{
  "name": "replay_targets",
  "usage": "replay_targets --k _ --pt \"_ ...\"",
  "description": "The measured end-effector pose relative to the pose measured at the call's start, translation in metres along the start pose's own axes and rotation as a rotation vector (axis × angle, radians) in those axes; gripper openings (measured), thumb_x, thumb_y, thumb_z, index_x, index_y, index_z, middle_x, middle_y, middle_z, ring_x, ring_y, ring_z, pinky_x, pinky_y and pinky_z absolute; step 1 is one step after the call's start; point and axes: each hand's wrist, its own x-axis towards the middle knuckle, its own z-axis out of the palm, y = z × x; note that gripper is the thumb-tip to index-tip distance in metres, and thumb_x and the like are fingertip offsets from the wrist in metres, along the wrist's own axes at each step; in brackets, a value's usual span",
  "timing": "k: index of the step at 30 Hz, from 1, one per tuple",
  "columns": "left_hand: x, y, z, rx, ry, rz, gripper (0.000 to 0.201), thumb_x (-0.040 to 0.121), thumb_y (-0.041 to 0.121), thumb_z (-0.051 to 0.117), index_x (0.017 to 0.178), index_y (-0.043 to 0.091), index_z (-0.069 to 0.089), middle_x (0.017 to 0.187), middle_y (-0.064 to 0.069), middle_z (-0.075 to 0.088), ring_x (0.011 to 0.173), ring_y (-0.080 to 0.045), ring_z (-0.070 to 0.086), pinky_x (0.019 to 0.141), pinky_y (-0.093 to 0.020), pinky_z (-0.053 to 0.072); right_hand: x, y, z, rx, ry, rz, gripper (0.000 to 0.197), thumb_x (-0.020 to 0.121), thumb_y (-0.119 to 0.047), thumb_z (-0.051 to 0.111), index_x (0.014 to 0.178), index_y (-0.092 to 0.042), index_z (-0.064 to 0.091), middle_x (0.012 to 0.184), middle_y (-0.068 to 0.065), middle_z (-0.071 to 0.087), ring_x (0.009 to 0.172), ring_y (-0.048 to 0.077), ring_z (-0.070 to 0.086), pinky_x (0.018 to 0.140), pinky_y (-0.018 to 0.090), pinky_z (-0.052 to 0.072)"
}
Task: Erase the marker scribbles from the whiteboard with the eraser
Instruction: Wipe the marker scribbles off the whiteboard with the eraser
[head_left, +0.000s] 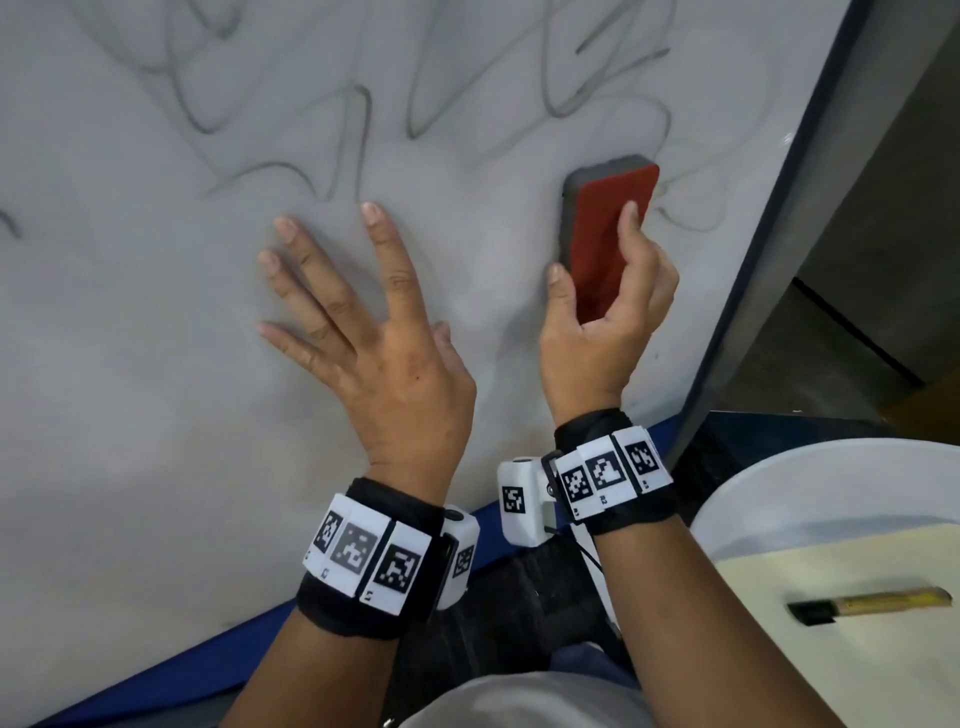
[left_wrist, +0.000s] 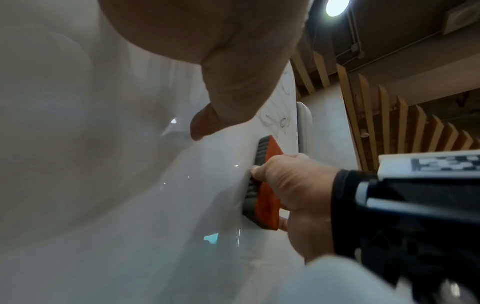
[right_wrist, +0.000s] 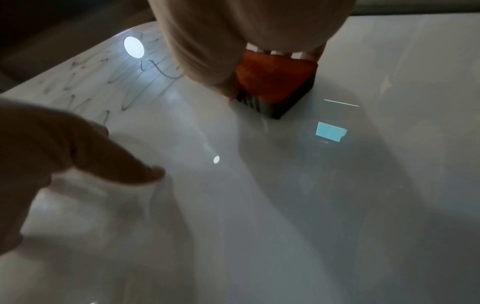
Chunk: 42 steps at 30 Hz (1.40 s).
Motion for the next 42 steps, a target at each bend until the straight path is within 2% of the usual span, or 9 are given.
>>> replay_targets --k 4,9,15,20,27,29,33,39,42 --pt "0.000 0.004 -0.002 -0.053 0.028 0.162 0.089 0.081 0.017 0.070 0.157 0.020 0.024 0.161 -0.028 0.011 0.150 -0.041 0.005 0.112 -0.073 0.009 -0.008 0.006 -0.005 -0.034 -0.048 0.031 0.064 0.084 -0.018 0.073 0.142 -0.017 0.045 0.128 0.012 0.049 0.120 0.028 0.048 0.099 0.053 0.047" --pt "0.003 0.006 0.007 0.106 -0.024 0.194 0.102 0.080 0.024 0.072 0.159 0.023 0.009 0.161 -0.026 0.004 0.149 -0.041 0.001 0.113 -0.073 0.005 -0.003 -0.001 -0.002 0.006 0.006 0.105 0.065 0.080 -0.012 0.073 0.140 -0.014 0.048 0.127 0.008 0.051 0.117 0.026 0.051 0.098 0.054 0.047" --pt "0.003 0.004 0.013 0.164 -0.019 0.212 0.108 0.080 0.023 0.074 0.159 0.024 0.000 0.159 -0.022 -0.005 0.147 -0.042 -0.002 0.111 -0.075 0.005 -0.001 -0.013 -0.002 -0.107 -0.109 -0.119 0.063 0.081 -0.010 0.074 0.137 -0.020 0.049 0.125 0.015 0.050 0.116 0.026 0.046 0.106 0.039 0.042" --pt "0.003 0.002 0.012 0.161 -0.036 0.215 0.109 0.082 0.025 0.075 0.159 0.025 -0.003 0.158 -0.020 -0.011 0.147 -0.041 -0.007 0.111 -0.074 0.002 0.032 0.004 -0.013 -0.001 0.111 0.161 0.063 0.080 -0.007 0.071 0.140 -0.013 0.052 0.124 0.001 0.049 0.118 0.026 0.051 0.100 0.051 0.048" --pt "0.003 0.003 0.012 0.172 -0.036 0.217 0.112 0.082 0.024 0.074 0.158 0.025 -0.008 0.158 -0.021 -0.010 0.147 -0.043 -0.005 0.111 -0.074 0.003 0.009 -0.011 -0.001 -0.152 -0.122 -0.182 0.059 0.082 -0.014 0.074 0.136 -0.023 0.050 0.126 0.016 0.052 0.116 0.024 0.046 0.103 0.041 0.044" --pt "0.003 0.002 0.011 0.175 -0.057 0.227 0.112 0.082 0.025 0.074 0.158 0.025 -0.008 0.158 -0.021 -0.012 0.147 -0.043 -0.006 0.111 -0.074 0.001 0.024 0.003 -0.009 -0.085 -0.026 -0.042 0.061 0.083 -0.013 0.072 0.139 -0.022 0.048 0.127 0.011 0.050 0.118 0.021 0.046 0.103 0.038 0.045" --pt "0.002 0.000 0.009 0.180 -0.079 0.232 0.112 0.080 0.029 0.074 0.158 0.026 -0.006 0.160 -0.018 -0.013 0.149 -0.041 -0.007 0.112 -0.073 0.001 0.031 0.005 -0.013 0.088 0.130 0.326 0.061 0.089 -0.010 0.068 0.145 -0.016 0.045 0.129 0.009 0.046 0.114 0.011 0.050 0.087 0.007 0.043" --pt "0.001 -0.001 0.007 0.185 -0.108 0.240 0.113 0.080 0.034 0.073 0.158 0.025 -0.007 0.160 -0.018 -0.014 0.149 -0.040 -0.009 0.112 -0.073 -0.001 0.026 0.018 -0.008 0.204 0.285 0.673 0.053 0.091 -0.031 0.066 0.139 -0.025 0.044 0.124 0.010 0.053 0.106 0.015 0.059 0.096 0.042 0.053" --pt "0.001 -0.002 0.007 0.185 -0.116 0.246 0.112 0.081 0.033 0.073 0.159 0.025 -0.007 0.161 -0.019 -0.015 0.149 -0.040 -0.011 0.113 -0.072 -0.002 0.028 0.019 -0.009 0.237 0.300 0.762 0.046 0.092 -0.032 0.066 0.131 -0.029 0.043 0.123 0.010 0.056 0.101 0.015 0.063 0.085 0.032 0.056"
